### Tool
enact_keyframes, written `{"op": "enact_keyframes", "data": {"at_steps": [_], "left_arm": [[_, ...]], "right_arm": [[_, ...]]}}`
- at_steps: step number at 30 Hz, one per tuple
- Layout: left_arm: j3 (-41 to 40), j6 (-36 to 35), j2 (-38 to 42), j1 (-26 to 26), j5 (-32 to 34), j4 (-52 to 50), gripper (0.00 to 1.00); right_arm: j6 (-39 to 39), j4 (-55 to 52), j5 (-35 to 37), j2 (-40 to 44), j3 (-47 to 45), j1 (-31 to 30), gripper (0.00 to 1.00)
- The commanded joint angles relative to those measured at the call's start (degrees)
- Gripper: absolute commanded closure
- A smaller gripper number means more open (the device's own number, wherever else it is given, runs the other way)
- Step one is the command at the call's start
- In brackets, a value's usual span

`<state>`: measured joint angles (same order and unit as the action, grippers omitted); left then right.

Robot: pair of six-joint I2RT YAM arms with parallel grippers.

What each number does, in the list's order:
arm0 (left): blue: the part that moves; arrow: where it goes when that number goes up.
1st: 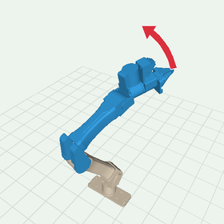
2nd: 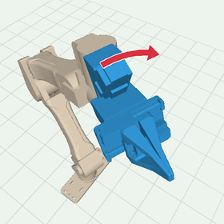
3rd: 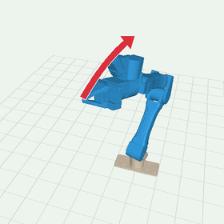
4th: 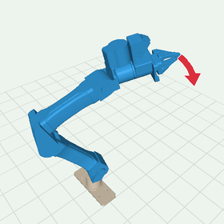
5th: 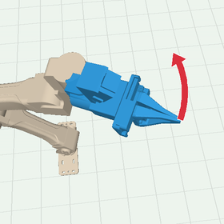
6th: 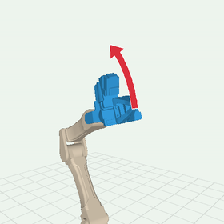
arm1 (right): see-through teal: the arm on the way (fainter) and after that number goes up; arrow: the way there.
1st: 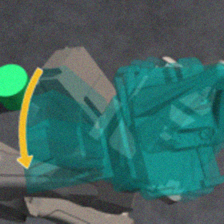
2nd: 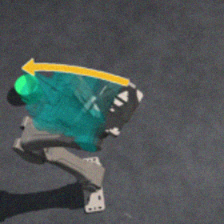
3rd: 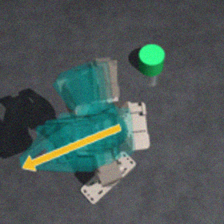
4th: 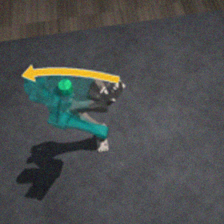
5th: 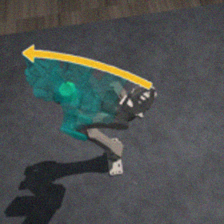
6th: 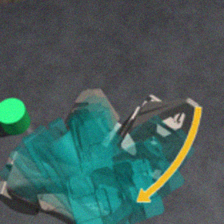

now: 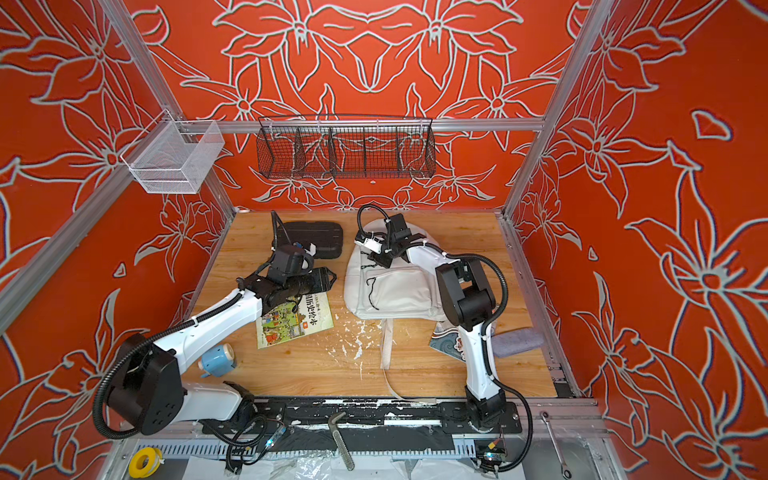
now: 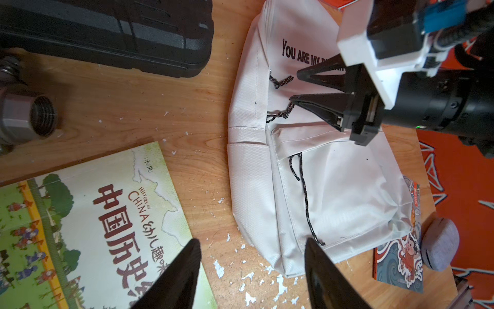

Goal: Pack books, pencil case, and school supplies into a backpack
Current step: Unzip the student bag at the center of the table.

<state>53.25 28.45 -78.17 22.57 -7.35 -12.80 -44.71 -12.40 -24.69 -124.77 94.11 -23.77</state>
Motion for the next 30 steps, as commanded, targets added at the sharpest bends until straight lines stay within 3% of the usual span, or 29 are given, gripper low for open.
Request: {"op": "enact_keyframes", "data": {"at_steps": [1, 13, 18, 23, 26, 30], "left_arm": [[0.6, 1.0, 0.0, 0.1, 1.2, 0.1, 0.38], [-0.2, 1.9, 0.0, 0.1, 2.4, -0.2, 0.37], [-0.6, 2.5, 0.3, 0.0, 2.6, -0.3, 0.37], [-1.2, 2.7, 1.5, 0.1, 3.1, -0.6, 0.34], [-2.2, 3.1, 2.3, 0.0, 3.2, 0.6, 0.33], [-2.5, 3.4, 2.4, 0.1, 2.4, 2.1, 0.29]], "right_arm": [[-5.7, -3.3, -1.0, -2.7, 3.6, -0.4, 0.64], [-9.2, -6.2, -2.6, -9.3, 10.3, -1.2, 0.65], [-9.1, -2.2, 1.6, -9.5, 9.1, -2.7, 0.78], [-7.4, 4.3, 4.8, -5.9, 4.3, -3.2, 0.97], [-6.9, 7.5, 5.0, -2.4, 0.8, -3.2, 1.00], [-5.5, 3.9, 4.1, 1.7, -0.2, -3.3, 1.00]]}}
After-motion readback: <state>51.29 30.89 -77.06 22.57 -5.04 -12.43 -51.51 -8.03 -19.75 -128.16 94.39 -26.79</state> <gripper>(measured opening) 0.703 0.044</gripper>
